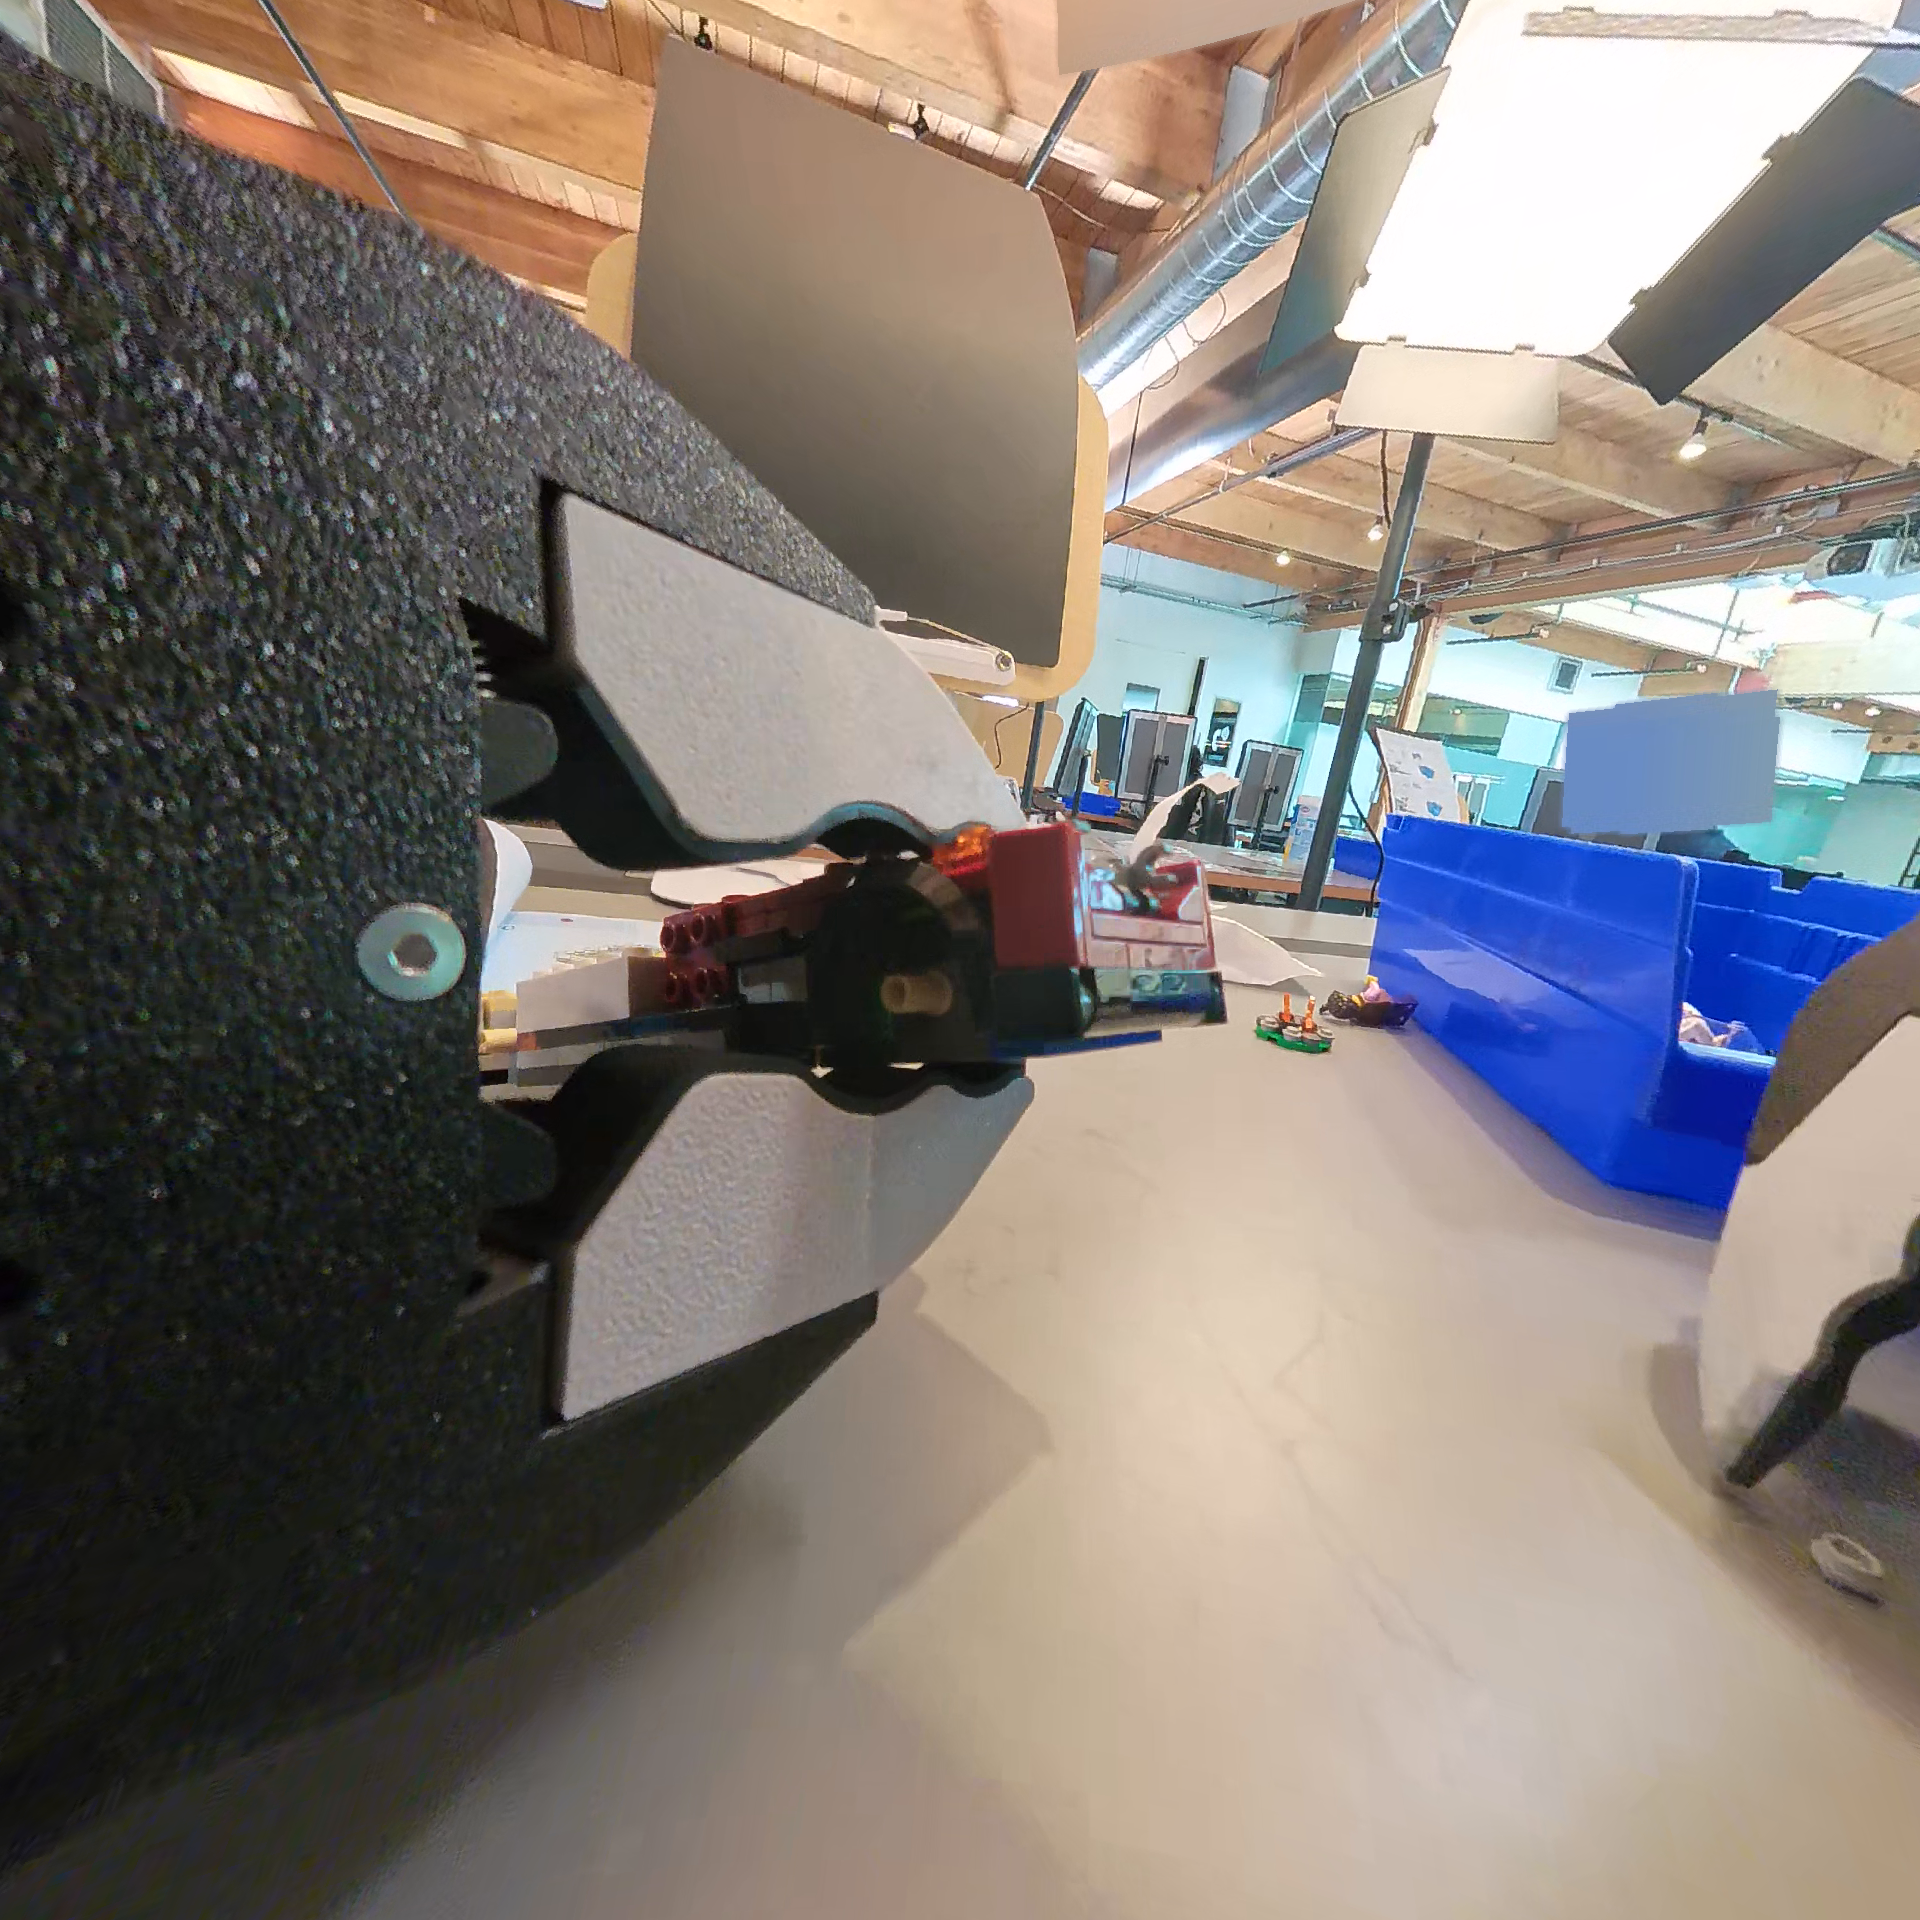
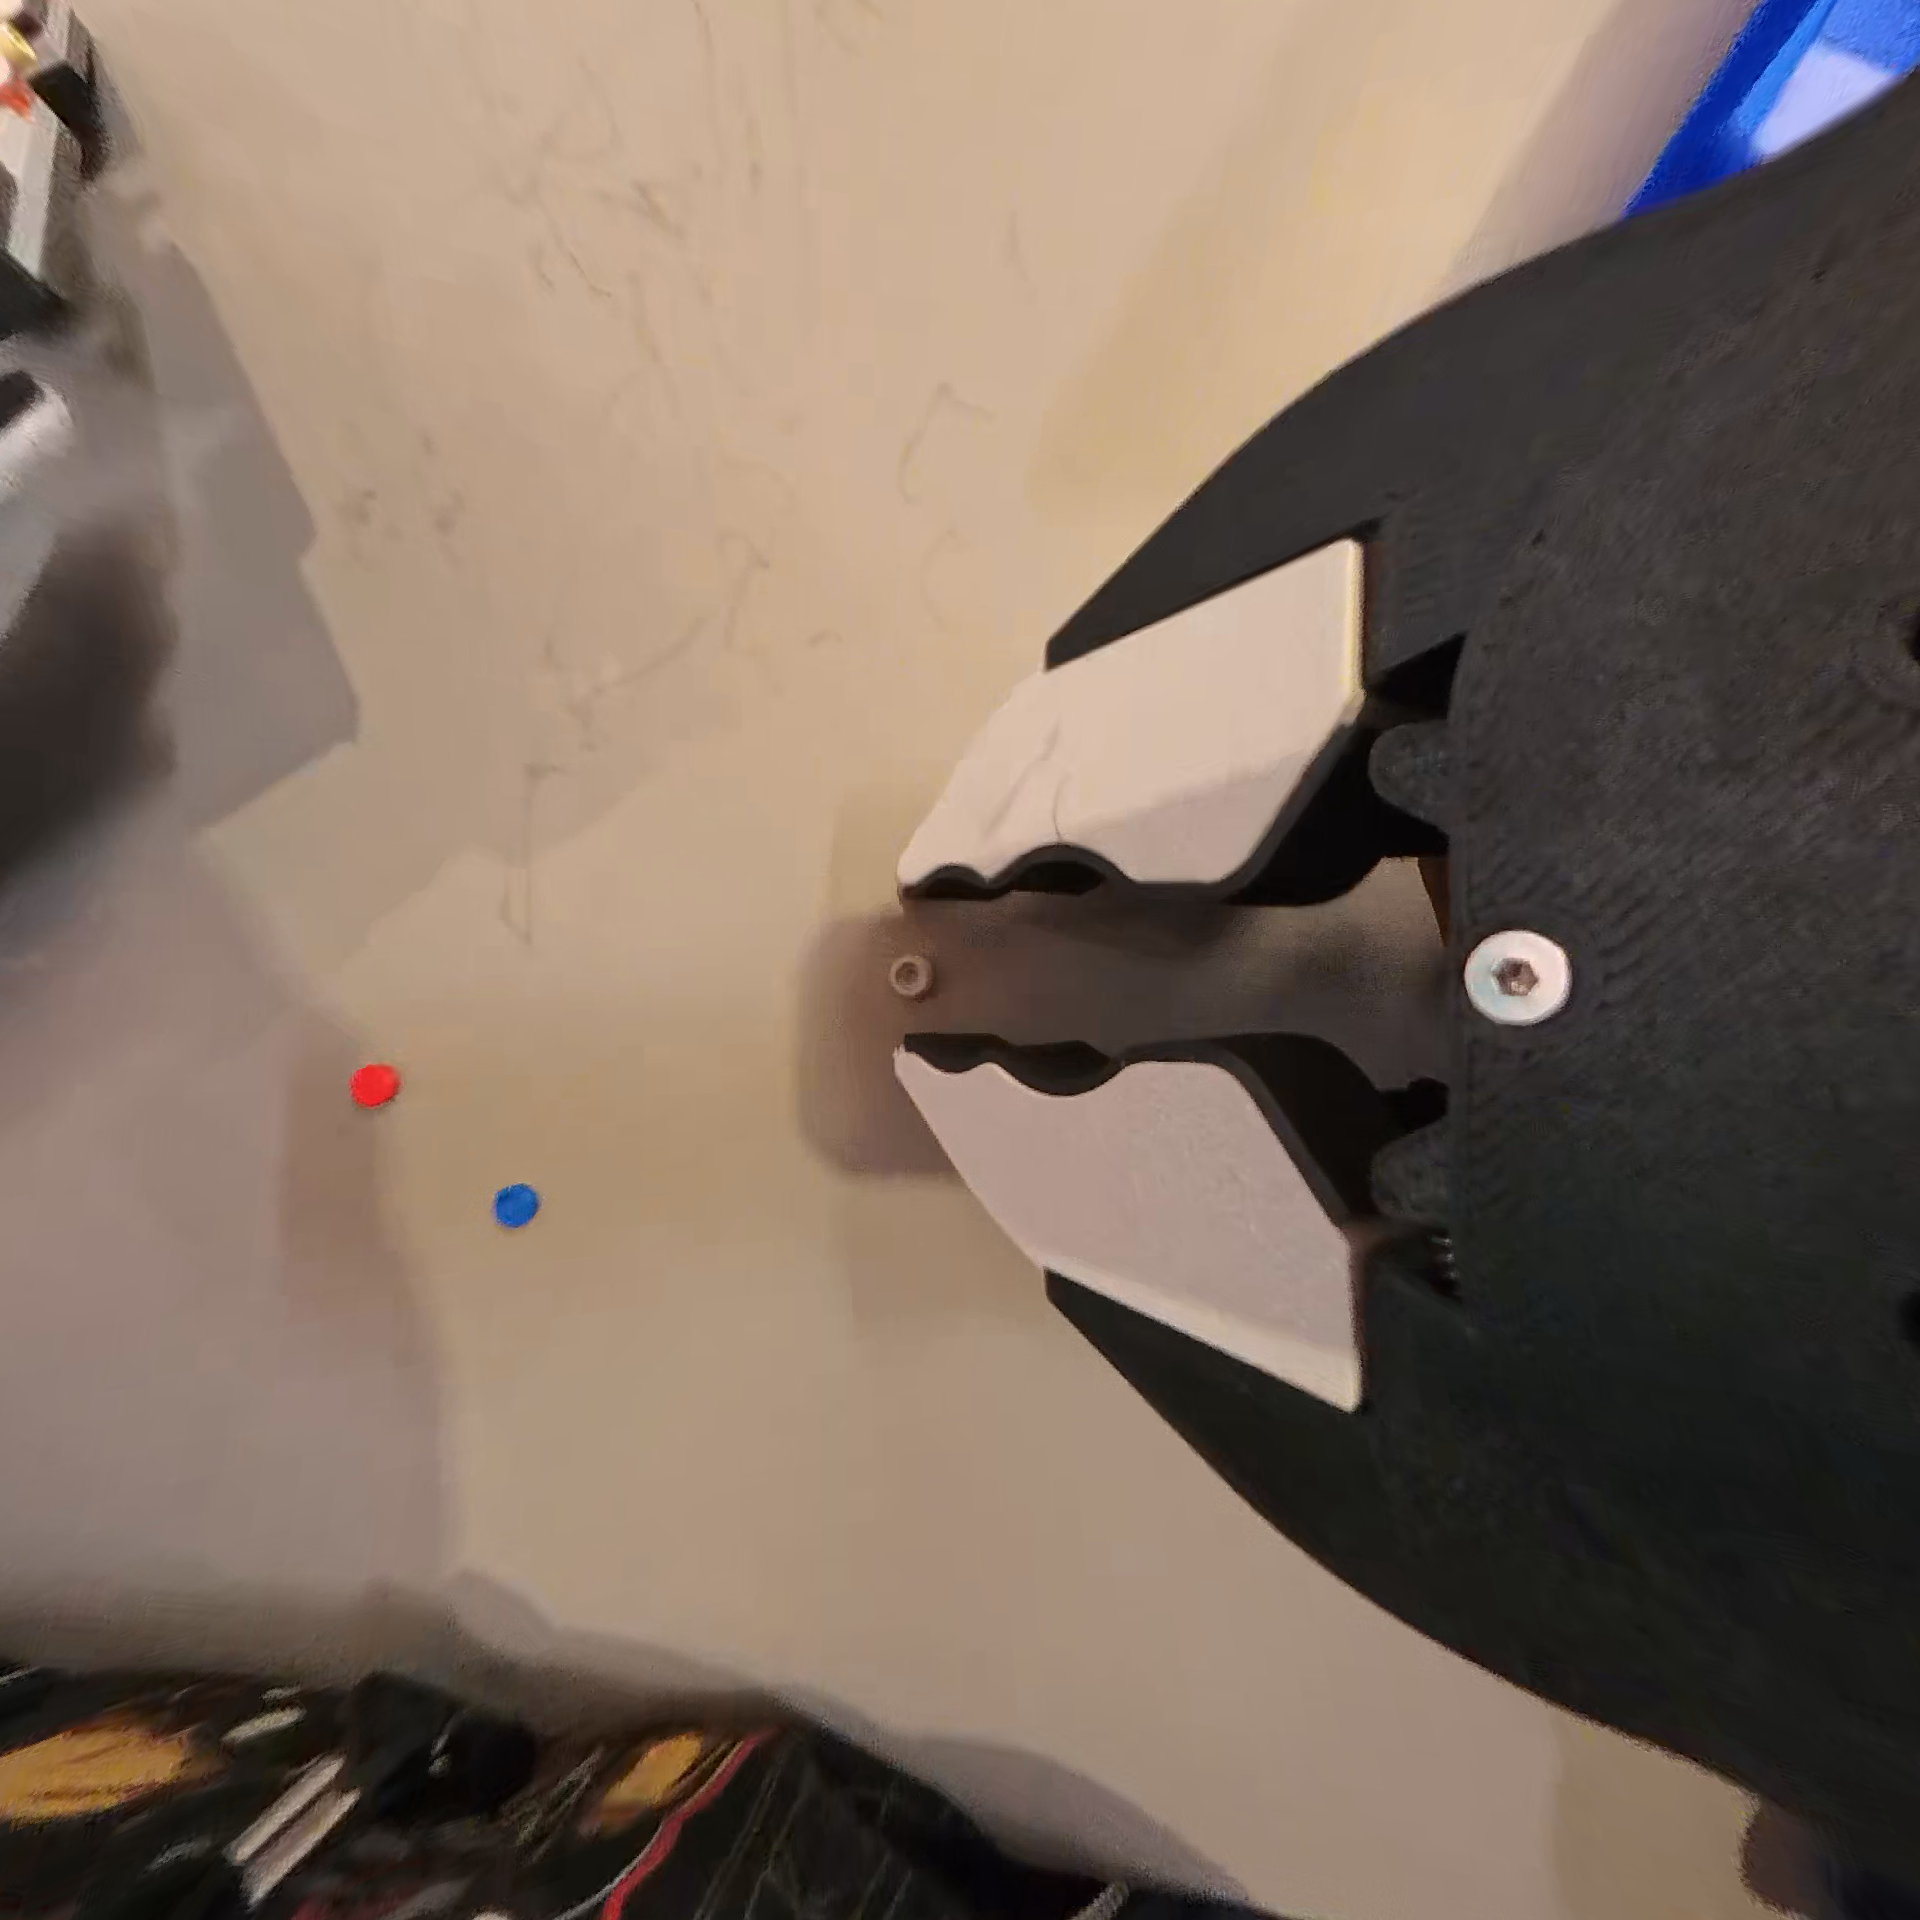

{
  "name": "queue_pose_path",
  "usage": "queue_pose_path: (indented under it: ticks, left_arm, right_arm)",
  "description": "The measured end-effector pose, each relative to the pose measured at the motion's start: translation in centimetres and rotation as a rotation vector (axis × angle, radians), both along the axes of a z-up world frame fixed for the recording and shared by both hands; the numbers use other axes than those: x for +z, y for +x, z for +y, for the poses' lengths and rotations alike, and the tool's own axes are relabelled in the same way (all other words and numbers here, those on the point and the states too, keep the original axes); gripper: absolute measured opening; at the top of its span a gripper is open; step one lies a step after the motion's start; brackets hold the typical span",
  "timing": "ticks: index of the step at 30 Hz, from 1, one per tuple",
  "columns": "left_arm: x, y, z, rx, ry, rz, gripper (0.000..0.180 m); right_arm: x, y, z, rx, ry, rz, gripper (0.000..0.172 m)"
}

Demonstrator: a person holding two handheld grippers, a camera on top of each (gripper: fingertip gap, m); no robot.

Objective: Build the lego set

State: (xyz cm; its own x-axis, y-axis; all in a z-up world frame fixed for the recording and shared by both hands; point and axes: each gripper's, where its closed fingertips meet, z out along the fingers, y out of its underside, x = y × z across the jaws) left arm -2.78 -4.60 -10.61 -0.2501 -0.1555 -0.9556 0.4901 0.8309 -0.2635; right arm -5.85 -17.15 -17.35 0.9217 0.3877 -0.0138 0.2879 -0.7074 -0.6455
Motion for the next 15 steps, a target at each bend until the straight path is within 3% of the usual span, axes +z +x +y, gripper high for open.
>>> queue_pose_path:
  ticks: [1, 3, 6, 9, 12, 15]
  left_arm:
    - [0.0, 0.0, 0.0, -0.001, 0.002, 0.003, 0.037]
    - [-0.1, -0.1, -0.1, -0.003, 0.006, 0.005, 0.036]
    - [-0.1, -0.3, -0.1, -0.005, 0.007, 0.007, 0.036]
    - [-0.1, -0.4, -0.1, -0.005, 0.005, 0.008, 0.036]
    - [-0.1, -0.4, 0.0, -0.004, 0.0, 0.01, 0.036]
    - [0.0, -0.5, 0.2, -0.002, 0.002, 0.008, 0.036]
  right_arm:
    - [0.0, -0.1, 0.1, 0.001, 0.001, 0.006, 0.019]
    - [-0.1, -0.2, 0.2, 0.011, 0.008, -0.001, 0.009]
    - [0.1, 0.3, 0.9, 0.004, 0.046, -0.06, 0.008]
    - [1.7, 1.2, 2.6, -0.026, 0.198, -0.16, 0.008]
    - [3.2, 1.1, 3.4, -0.032, 0.298, -0.159, 0.019]
    - [3.2, 1.5, 3.3, -0.048, 0.292, -0.175, 0.023]
